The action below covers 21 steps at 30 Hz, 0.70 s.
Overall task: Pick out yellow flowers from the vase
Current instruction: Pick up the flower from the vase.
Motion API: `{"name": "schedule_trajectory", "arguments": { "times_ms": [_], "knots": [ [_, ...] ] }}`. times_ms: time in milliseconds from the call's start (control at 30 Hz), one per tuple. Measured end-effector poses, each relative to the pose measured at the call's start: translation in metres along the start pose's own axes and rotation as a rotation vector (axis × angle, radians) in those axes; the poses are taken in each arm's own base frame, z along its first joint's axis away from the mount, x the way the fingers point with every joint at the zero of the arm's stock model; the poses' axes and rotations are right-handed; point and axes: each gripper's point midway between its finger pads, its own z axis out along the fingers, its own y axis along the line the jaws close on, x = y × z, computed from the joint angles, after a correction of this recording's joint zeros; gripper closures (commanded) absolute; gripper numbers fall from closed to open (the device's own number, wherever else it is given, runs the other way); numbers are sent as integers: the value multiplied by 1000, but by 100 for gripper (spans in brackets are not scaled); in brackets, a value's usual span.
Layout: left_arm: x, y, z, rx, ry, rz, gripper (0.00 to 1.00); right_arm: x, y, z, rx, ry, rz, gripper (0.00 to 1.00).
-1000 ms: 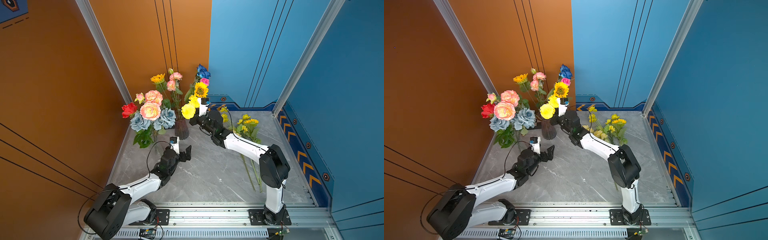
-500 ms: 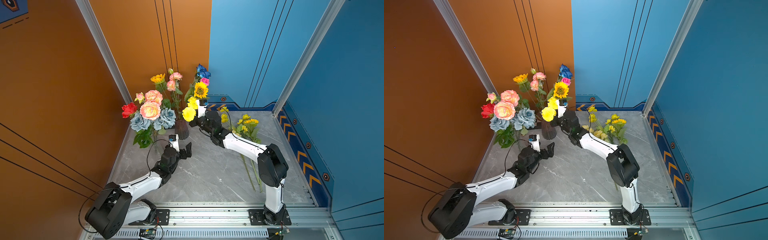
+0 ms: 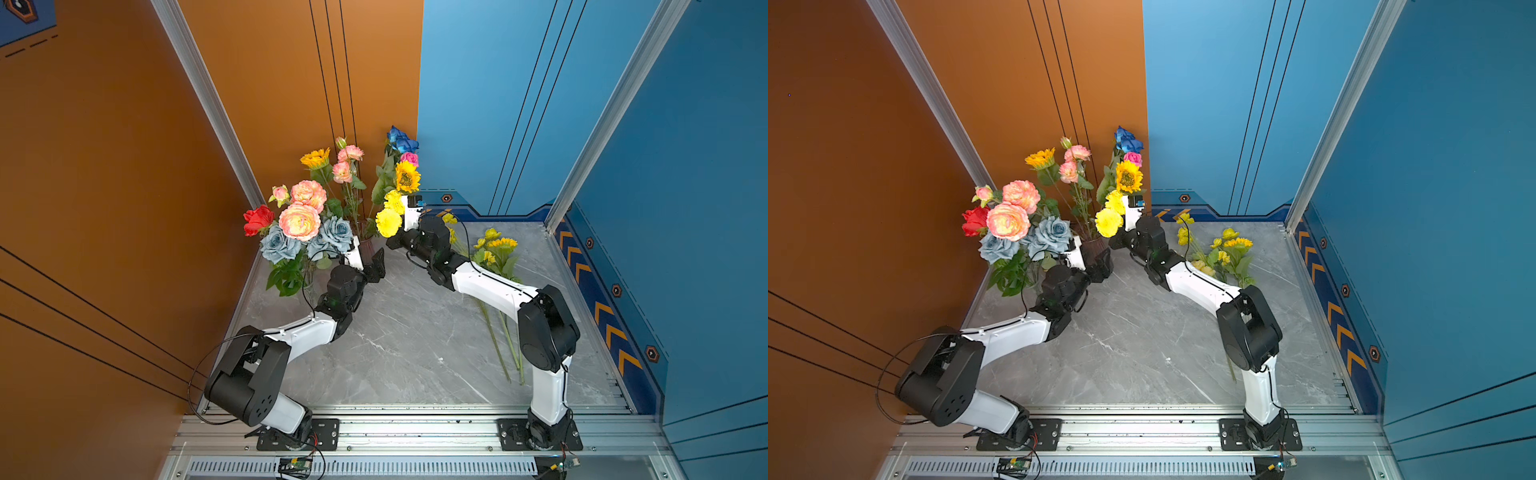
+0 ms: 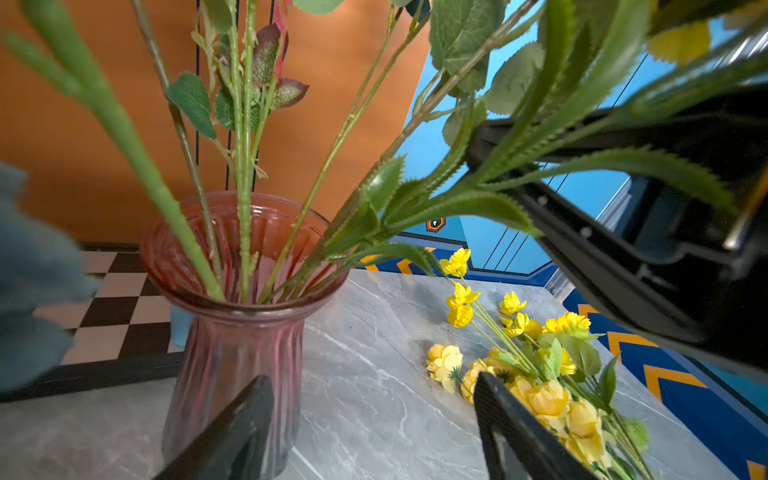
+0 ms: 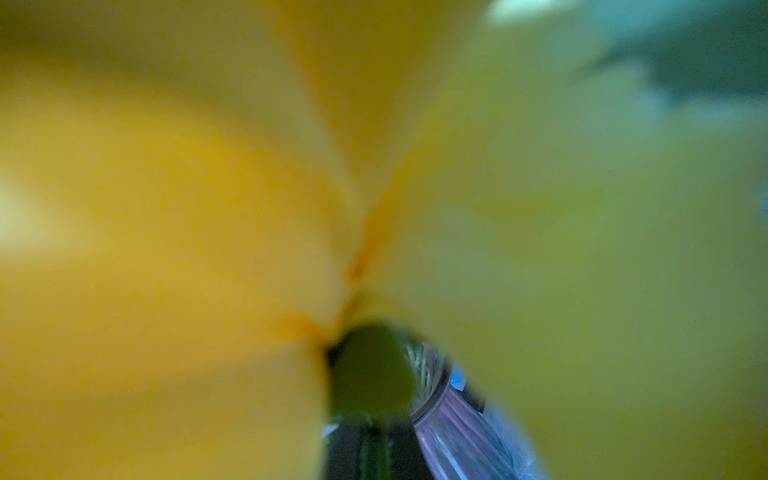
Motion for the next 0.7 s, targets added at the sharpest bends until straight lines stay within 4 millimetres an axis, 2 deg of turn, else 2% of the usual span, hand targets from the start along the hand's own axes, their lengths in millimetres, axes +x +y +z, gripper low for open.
{"name": "schedule_trajectory", "arguments": {
  "times_ms": [100, 167, 233, 500, 700],
  "knots": [
    [-3, -6, 0, 36, -9, 39, 24, -2, -1, -1, -8, 4, 9, 96],
    [-5, -12, -2, 60, -11, 79, 19, -3, -1, -2, -14, 6, 9, 96],
    [-8, -21, -5, 89, -19, 127, 19, -3, 2, -3, -26, 11, 13, 97],
    [-23, -64, -29, 198, -90, 324, 21, -4, 5, -4, -38, 17, 16, 97],
    [-26, -64, -30, 194, -107, 412, 24, 0, 5, -7, -42, 32, 18, 97]
  ]
}}
